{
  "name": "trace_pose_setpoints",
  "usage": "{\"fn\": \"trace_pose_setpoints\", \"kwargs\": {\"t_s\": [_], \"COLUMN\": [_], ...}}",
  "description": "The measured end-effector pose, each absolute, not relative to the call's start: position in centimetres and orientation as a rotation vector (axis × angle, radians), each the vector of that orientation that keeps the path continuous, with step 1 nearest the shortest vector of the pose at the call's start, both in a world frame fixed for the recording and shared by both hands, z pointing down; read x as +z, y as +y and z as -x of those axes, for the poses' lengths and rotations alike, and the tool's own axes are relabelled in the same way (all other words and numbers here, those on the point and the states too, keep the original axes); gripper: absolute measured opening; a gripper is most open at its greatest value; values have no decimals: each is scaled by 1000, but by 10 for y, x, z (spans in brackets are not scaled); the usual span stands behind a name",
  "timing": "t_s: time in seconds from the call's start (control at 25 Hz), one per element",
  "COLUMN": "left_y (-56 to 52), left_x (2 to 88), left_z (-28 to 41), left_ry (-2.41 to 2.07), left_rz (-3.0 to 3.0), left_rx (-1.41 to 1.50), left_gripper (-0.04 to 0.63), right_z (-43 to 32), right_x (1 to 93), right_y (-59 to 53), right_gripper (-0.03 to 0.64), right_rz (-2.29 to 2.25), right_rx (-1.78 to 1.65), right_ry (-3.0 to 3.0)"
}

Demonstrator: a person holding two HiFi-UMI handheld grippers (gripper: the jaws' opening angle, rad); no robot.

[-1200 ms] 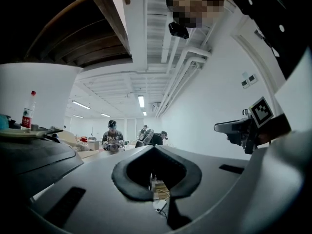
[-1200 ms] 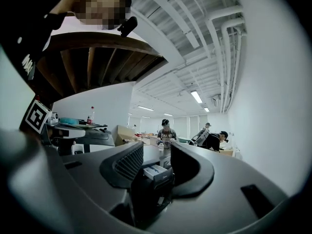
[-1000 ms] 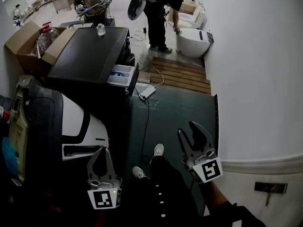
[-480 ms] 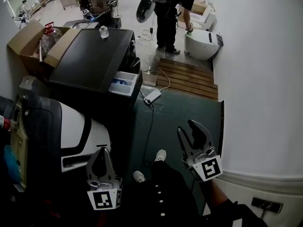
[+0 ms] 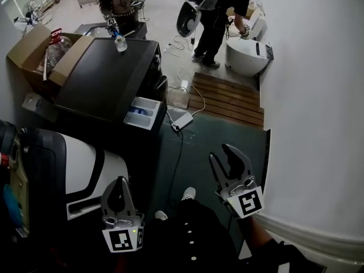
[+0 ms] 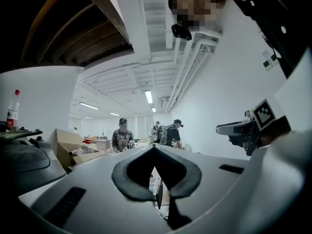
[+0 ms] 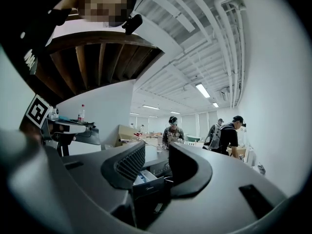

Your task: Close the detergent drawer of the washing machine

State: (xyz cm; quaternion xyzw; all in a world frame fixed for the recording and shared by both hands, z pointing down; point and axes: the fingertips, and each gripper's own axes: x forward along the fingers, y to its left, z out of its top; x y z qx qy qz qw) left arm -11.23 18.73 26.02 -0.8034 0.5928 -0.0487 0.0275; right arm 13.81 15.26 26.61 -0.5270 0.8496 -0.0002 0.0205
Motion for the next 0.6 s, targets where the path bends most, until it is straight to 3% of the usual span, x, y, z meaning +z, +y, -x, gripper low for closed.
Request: {"fn": "trace_pose_setpoints", "kwargs": {"t_s": [0.6], "left_y": [153], "left_x": [272], "left_z": [87], "left_ry": [1946], "left_rz": [2440], "left_rx": [-172], "left_gripper": [6], "right_z": [-142], "right_x": [287], "right_y": [90], "right_gripper": [149], "right_rz": [1494], "right_rx": [-78], "right_ry": [2726]}}
